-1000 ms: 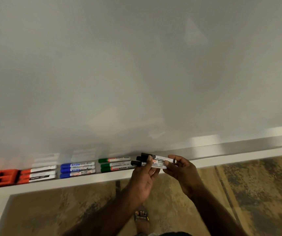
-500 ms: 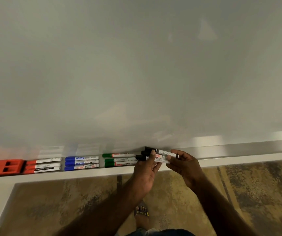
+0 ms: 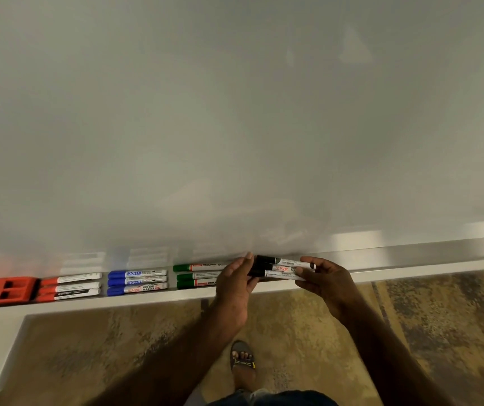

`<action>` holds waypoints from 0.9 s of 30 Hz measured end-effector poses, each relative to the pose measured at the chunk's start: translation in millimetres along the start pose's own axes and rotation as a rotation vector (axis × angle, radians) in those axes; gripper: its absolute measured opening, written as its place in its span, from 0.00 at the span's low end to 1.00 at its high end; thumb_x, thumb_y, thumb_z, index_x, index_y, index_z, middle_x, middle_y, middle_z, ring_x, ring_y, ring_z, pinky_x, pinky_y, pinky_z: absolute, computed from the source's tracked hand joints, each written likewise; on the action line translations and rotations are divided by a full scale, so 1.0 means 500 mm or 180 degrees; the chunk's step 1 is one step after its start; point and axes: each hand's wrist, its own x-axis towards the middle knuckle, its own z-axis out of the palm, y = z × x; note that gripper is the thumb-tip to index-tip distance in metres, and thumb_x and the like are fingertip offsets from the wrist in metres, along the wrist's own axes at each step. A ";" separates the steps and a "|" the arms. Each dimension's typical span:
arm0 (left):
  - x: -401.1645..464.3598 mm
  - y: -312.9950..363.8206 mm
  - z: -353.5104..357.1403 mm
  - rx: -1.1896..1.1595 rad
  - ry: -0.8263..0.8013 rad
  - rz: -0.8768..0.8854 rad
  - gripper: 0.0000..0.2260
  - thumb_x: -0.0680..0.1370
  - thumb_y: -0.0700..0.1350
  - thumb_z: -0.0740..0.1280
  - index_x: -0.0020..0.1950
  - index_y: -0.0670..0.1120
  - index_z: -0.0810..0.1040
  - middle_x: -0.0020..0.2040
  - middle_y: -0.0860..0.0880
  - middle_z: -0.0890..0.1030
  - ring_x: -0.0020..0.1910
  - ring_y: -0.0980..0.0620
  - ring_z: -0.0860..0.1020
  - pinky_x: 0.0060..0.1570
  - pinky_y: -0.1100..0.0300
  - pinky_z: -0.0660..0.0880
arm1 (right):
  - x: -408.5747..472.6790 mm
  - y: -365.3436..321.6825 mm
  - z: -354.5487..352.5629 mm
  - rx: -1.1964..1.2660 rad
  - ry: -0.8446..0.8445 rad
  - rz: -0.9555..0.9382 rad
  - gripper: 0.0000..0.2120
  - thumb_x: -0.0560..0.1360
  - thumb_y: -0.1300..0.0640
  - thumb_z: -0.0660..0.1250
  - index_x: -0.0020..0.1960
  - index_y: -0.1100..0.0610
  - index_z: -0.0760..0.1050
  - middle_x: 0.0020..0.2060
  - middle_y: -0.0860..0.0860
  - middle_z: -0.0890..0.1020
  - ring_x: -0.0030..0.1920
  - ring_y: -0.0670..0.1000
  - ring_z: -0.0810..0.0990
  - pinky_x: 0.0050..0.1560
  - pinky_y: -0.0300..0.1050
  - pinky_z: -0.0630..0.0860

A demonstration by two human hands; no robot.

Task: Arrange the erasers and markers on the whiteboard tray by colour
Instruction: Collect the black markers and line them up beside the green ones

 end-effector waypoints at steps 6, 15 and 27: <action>-0.010 0.009 -0.003 0.0918 0.0344 0.0474 0.10 0.79 0.40 0.73 0.61 0.46 0.81 0.55 0.50 0.84 0.58 0.49 0.81 0.64 0.50 0.78 | 0.005 -0.012 0.011 -0.0542 0.0069 -0.0162 0.16 0.69 0.64 0.80 0.56 0.62 0.84 0.50 0.61 0.88 0.50 0.62 0.88 0.48 0.51 0.86; -0.030 0.014 0.013 0.1770 -0.0026 0.0820 0.10 0.81 0.49 0.69 0.50 0.42 0.81 0.46 0.45 0.78 0.48 0.50 0.76 0.48 0.55 0.72 | 0.017 -0.029 0.040 -0.2251 0.0620 -0.0554 0.16 0.71 0.53 0.80 0.57 0.52 0.85 0.43 0.46 0.87 0.43 0.48 0.86 0.44 0.42 0.82; -0.030 0.025 0.011 0.2040 0.0186 0.0797 0.12 0.81 0.49 0.69 0.37 0.54 0.76 0.39 0.56 0.80 0.39 0.60 0.77 0.39 0.65 0.73 | 0.010 -0.024 0.087 -0.3744 0.0869 -0.0975 0.21 0.75 0.49 0.75 0.65 0.55 0.81 0.57 0.56 0.86 0.55 0.58 0.83 0.56 0.46 0.76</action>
